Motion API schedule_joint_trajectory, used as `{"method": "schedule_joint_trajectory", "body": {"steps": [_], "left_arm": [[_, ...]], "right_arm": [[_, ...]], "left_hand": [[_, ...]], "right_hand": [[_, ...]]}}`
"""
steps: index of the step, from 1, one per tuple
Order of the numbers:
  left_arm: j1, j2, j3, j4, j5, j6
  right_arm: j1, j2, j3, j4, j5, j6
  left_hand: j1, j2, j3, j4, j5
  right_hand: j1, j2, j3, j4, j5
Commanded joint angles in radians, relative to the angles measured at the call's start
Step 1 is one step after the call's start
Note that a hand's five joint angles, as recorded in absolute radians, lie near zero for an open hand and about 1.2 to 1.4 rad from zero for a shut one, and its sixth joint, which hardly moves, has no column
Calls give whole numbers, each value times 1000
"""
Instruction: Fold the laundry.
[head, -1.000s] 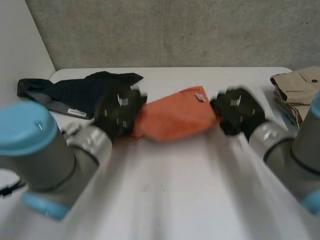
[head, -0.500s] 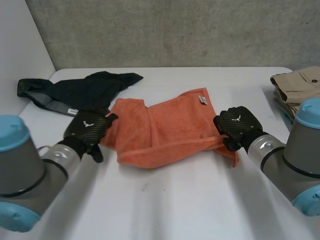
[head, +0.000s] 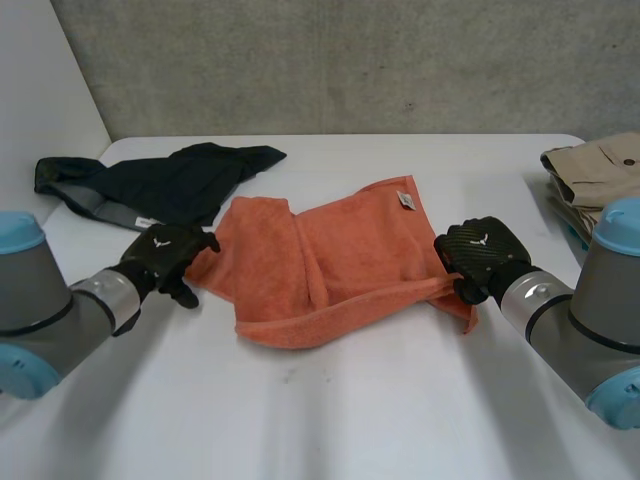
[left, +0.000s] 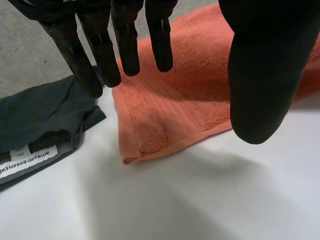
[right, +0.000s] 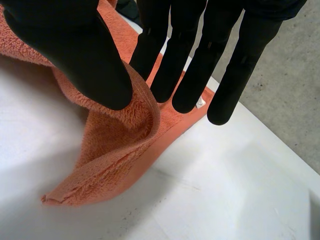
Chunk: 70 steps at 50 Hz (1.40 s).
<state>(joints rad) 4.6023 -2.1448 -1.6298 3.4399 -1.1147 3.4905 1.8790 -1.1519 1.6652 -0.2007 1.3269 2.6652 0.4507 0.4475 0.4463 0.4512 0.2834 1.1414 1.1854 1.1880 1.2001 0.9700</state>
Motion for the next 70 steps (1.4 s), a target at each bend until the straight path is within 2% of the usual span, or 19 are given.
{"method": "schedule_joint_trajectory", "body": {"steps": [1,12,17,22,37,41,43,46,49,51,52,53,60,70], "left_arm": [[-5,-110,149,-31,-1,33],[-25,-228,324,-136,-5,101],[-39,-271,370,-140,-17,113],[-54,-287,421,-136,-36,114],[-86,-368,565,-139,-42,113],[-92,-385,600,-139,-42,113],[-98,-388,617,-137,-42,113],[-100,-389,627,-137,-43,113],[-103,-386,627,-142,-42,113],[-106,-376,614,-154,-42,111],[-109,-374,608,-165,-43,111],[-111,-368,598,-194,-47,111],[-97,-278,530,-338,-37,119],[-71,-282,507,-341,-42,219]], "right_arm": [[0,4,2,-2,0,-4],[0,26,1,-2,2,-7],[0,34,1,-3,2,-8],[0,35,-1,-3,2,-8],[0,37,-1,-3,2,-8],[0,37,-1,-3,2,-8],[0,38,-2,-3,2,-8],[-1,37,-2,-3,3,-8],[-3,37,-2,-3,3,-8],[-6,37,-4,-3,3,-8],[-7,37,-4,-3,3,-8],[-9,37,-4,-3,3,-8],[-11,35,-5,-3,3,-8],[-4,38,-1,-3,3,-10]], "left_hand": [[86,89,90,85,78],[162,165,166,162,155],[194,197,199,194,187],[353,356,357,352,345],[423,426,428,423,416],[611,614,615,610,603],[790,793,794,789,783],[861,864,865,860,853],[808,812,813,808,801],[399,402,403,398,391],[263,266,268,263,256],[233,236,237,232,226],[145,148,149,144,137],[162,165,166,162,155]], "right_hand": [[255,211,208,196,252],[255,211,208,196,252],[255,211,208,196,252],[255,211,208,196,252],[255,211,208,196,252],[255,211,208,196,252],[255,211,208,196,252],[255,211,208,196,252],[255,211,208,196,252],[255,211,208,196,252],[255,211,208,196,252],[255,211,208,196,252],[255,211,208,196,252],[255,211,208,196,252]]}}
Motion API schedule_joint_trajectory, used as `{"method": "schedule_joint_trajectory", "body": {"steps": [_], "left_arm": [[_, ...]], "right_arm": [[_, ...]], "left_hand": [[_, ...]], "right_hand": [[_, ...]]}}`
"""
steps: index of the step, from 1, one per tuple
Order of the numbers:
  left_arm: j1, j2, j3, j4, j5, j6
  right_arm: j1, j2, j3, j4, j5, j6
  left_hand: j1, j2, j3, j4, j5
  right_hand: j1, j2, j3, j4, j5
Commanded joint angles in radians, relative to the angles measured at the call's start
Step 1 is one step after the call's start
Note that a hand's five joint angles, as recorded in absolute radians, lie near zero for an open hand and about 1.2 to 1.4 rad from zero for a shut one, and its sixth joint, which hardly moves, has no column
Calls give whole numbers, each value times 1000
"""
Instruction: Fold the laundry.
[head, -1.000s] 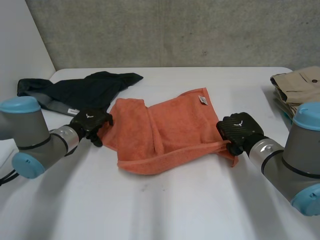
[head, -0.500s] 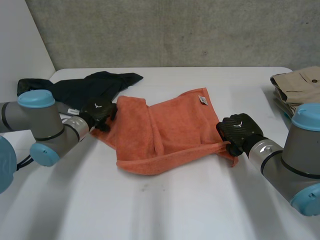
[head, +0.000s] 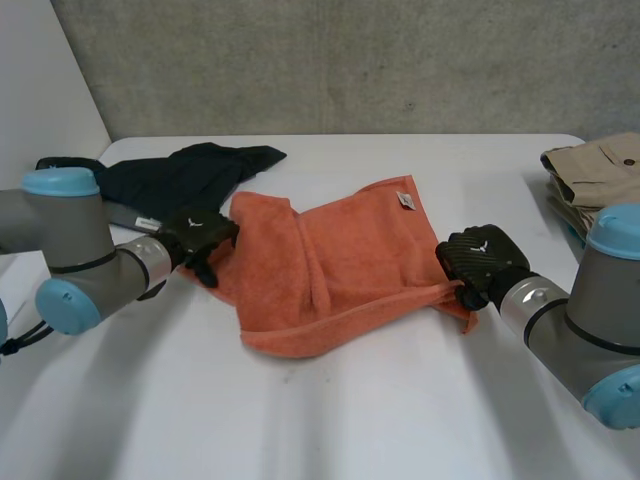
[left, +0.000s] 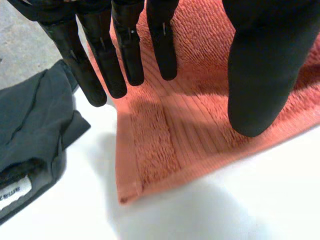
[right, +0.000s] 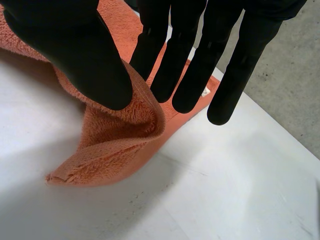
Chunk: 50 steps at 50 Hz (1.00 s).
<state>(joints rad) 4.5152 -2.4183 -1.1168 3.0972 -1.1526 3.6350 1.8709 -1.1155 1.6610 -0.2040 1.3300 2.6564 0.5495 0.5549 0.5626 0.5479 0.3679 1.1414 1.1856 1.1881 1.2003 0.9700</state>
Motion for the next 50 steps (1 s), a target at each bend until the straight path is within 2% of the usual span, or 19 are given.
{"method": "schedule_joint_trajectory", "body": {"steps": [1,7,24,50], "left_arm": [[18,-15,-5,1,-4,98],[18,-35,6,3,-7,137],[10,-111,129,46,-9,131],[-13,-156,226,113,-12,77]], "right_arm": [[4,2,3,0,0,-1],[4,3,2,0,0,-1],[2,14,3,0,0,-39],[2,31,0,0,0,-44]], "left_hand": [[63,58,50,65,70],[66,61,53,68,73],[257,252,244,259,264],[272,266,259,273,279]], "right_hand": [[255,211,208,196,252],[255,211,208,196,252],[255,211,208,196,252],[255,211,208,196,252]]}}
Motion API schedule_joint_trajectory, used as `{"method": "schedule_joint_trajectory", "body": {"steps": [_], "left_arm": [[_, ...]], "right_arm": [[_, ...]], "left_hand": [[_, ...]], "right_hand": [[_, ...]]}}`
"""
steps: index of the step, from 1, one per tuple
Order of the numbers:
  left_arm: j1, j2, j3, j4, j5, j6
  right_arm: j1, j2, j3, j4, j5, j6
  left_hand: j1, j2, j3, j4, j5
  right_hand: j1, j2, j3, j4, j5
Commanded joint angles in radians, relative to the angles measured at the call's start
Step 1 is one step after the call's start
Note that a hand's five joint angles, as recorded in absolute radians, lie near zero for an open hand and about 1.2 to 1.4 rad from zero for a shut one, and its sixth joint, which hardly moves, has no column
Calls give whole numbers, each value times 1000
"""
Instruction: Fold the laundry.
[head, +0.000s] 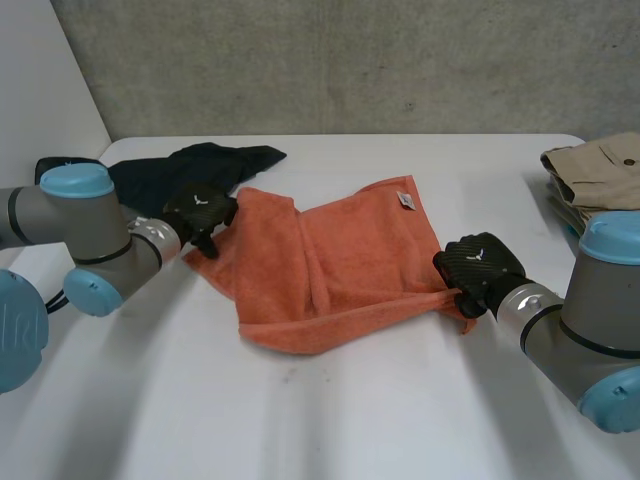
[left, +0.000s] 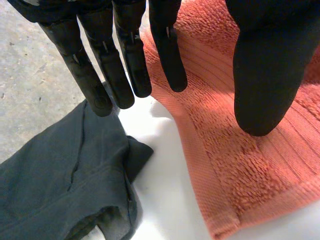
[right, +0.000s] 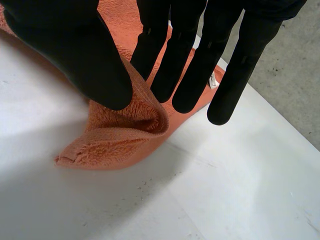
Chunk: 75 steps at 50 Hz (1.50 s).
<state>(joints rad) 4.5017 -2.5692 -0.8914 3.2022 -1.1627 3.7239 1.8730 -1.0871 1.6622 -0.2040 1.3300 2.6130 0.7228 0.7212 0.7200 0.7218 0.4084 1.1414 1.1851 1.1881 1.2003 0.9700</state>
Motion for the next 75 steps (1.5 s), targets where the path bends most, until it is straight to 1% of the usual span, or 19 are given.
{"method": "schedule_joint_trajectory", "body": {"steps": [1,10,13,16,18,22,29,33,45,51,54,60,65,68,69,70,74,75], "left_arm": [[0,-8,0,8,-2,-12],[0,-13,-21,-10,-5,-15],[2,23,-63,-47,-17,-15],[5,92,-110,-99,-14,-18],[8,127,-155,-129,-8,-13],[13,141,-202,-143,-6,-6],[13,132,-212,-142,-5,-4],[10,110,-187,-133,-5,-6],[-3,41,-83,-105,-6,-19],[-16,15,-40,-68,-8,-19],[-22,-2,-18,-56,-8,-18],[-27,-28,34,-51,-11,-22],[-35,-29,54,-35,-11,-55],[-35,-32,54,-12,-11,-73],[-35,-37,54,-7,-14,-76],[-35,-39,54,-5,-17,-76],[-39,-34,43,-10,-44,-76],[-47,-22,32,-7,-70,-82]], "right_arm": [[0,4,-1,0,0,-1],[0,9,-4,0,2,-1],[0,9,-2,0,2,-1],[0,9,-2,0,2,-1],[2,9,-2,0,2,-1],[2,9,-1,0,2,-1],[5,9,1,0,2,-1],[5,9,1,0,2,-1],[6,15,1,0,2,-2],[6,16,2,0,2,-25],[6,18,2,0,2,-36],[6,24,2,0,2,-37],[6,24,2,0,2,-37],[6,24,2,0,2,-37],[6,24,2,0,2,-37],[6,24,2,0,2,-37],[2,23,-4,2,5,-37],[0,23,-6,2,5,-37]], "left_hand": [[96,97,98,97,235],[66,68,69,67,206],[-118,-117,-116,-117,22],[-169,-167,-166,-168,-29],[-169,-167,-166,-168,-29],[-151,-150,-148,-150,-11],[-119,-117,-116,-118,21],[-37,-35,-34,-36,103],[31,33,34,32,171],[49,50,51,49,188],[87,88,89,87,226],[245,247,248,246,385],[280,282,283,281,420],[421,423,424,422,561],[645,647,648,646,785],[673,675,676,674,813],[674,675,676,674,813],[674,675,676,674,813]], "right_hand": [[255,211,208,196,252],[255,211,208,196,252],[255,211,208,196,252],[255,211,208,196,252],[255,211,208,196,252],[255,211,208,196,252],[255,211,208,196,252],[255,211,208,196,252],[255,211,208,196,252],[255,211,208,196,252],[255,211,208,196,252],[255,211,208,196,252],[255,211,208,196,252],[255,211,208,196,252],[255,211,208,196,252],[255,211,208,196,252],[255,211,208,196,252],[255,211,208,196,252]]}}
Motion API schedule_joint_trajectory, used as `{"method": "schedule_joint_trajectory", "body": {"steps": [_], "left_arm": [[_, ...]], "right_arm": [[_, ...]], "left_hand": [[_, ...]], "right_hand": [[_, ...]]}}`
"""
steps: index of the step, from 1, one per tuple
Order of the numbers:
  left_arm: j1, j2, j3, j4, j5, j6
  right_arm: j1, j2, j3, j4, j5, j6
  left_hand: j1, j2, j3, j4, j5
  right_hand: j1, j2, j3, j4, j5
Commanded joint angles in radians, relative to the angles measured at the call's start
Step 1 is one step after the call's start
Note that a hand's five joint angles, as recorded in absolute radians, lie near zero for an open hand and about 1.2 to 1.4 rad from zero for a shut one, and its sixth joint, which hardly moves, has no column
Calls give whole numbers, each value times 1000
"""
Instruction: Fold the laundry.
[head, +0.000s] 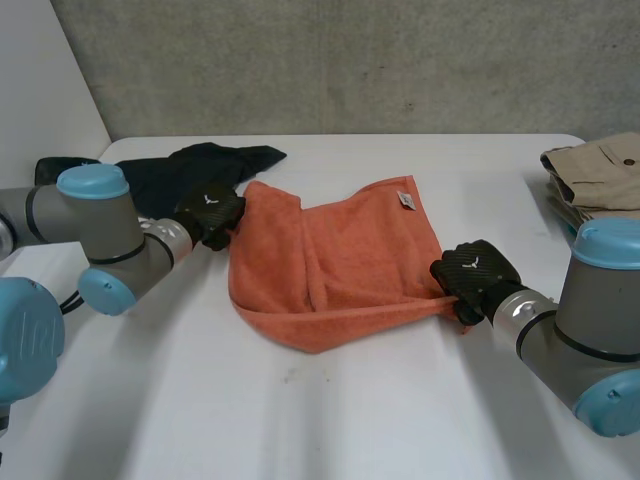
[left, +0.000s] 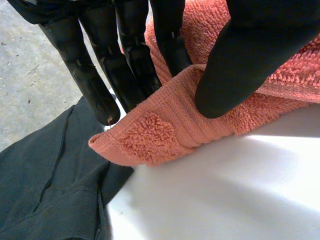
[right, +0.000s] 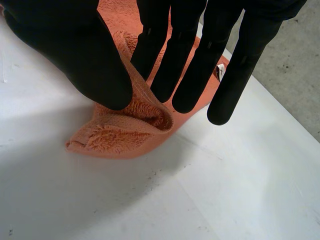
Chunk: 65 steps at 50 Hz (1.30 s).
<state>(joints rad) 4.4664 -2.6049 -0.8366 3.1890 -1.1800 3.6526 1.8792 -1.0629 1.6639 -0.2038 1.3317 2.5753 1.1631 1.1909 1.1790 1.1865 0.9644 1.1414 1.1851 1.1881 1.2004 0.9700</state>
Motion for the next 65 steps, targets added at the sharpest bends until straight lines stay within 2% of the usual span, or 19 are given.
{"method": "schedule_joint_trajectory", "body": {"steps": [1,2,4,7,15,23,28,33,36,41,45,47,52,53,56,57,61,65], "left_arm": [[-16,26,-28,6,-70,-14],[-16,44,-38,8,-85,-19],[-7,196,-106,15,-125,-51],[8,317,-194,34,-124,-77],[83,788,-519,97,-124,-137],[143,1103,-682,95,-124,-183],[152,1189,-719,92,-122,-206],[151,1189,-746,77,-115,-203],[148,1146,-777,88,-110,-198],[139,938,-730,106,-113,-178],[108,731,-567,143,-121,-120],[68,620,-417,157,-124,-80],[16,464,-83,210,-147,-63],[11,432,16,259,-170,-72],[4,417,118,369,-226,-98],[2,420,134,461,-275,-130],[8,446,125,629,-377,-190],[14,486,21,603,-372,-195]], "right_arm": [[-9,-6,-10,1,6,2],[-12,-15,-15,3,12,3],[-26,-23,-33,10,23,5],[-37,-43,-61,29,30,5],[-141,-296,-186,223,40,-1],[-213,-492,-338,374,37,-1],[-236,-566,-400,441,32,-3],[-245,-560,-417,517,20,-24],[-253,-470,-418,547,11,-70],[-230,-295,-472,557,41,-139],[-184,-137,-593,529,111,-153],[-169,-86,-654,502,148,-150],[-127,15,-832,283,219,-115],[-118,23,-863,153,234,-77],[-115,18,-872,-47,257,-3],[-115,6,-862,-177,271,29],[-114,-19,-849,-327,279,59],[-120,-19,-845,-324,261,66]], "left_hand": [[233,205,217,210,257],[233,205,217,210,257],[233,205,217,210,257],[233,205,217,210,257],[233,205,217,210,257],[233,205,217,210,257],[233,205,217,210,257],[233,205,217,210,257],[233,205,217,210,257],[233,205,217,210,257],[233,205,217,210,257],[233,205,217,210,257],[233,205,217,210,257],[233,205,217,210,257],[233,205,217,210,257],[233,205,217,210,257],[233,205,217,210,257],[233,205,217,210,257]], "right_hand": [[255,211,208,196,252],[255,211,208,196,252],[255,211,208,196,252],[255,211,208,196,252],[255,211,208,196,252],[255,211,208,196,252],[255,211,208,196,252],[255,211,208,196,252],[255,211,208,196,252],[255,211,208,196,252],[255,211,208,196,252],[255,211,208,196,252],[255,211,208,196,252],[255,211,208,196,252],[255,211,208,196,252],[255,211,208,196,252],[255,211,208,196,252],[255,211,208,196,252]]}}
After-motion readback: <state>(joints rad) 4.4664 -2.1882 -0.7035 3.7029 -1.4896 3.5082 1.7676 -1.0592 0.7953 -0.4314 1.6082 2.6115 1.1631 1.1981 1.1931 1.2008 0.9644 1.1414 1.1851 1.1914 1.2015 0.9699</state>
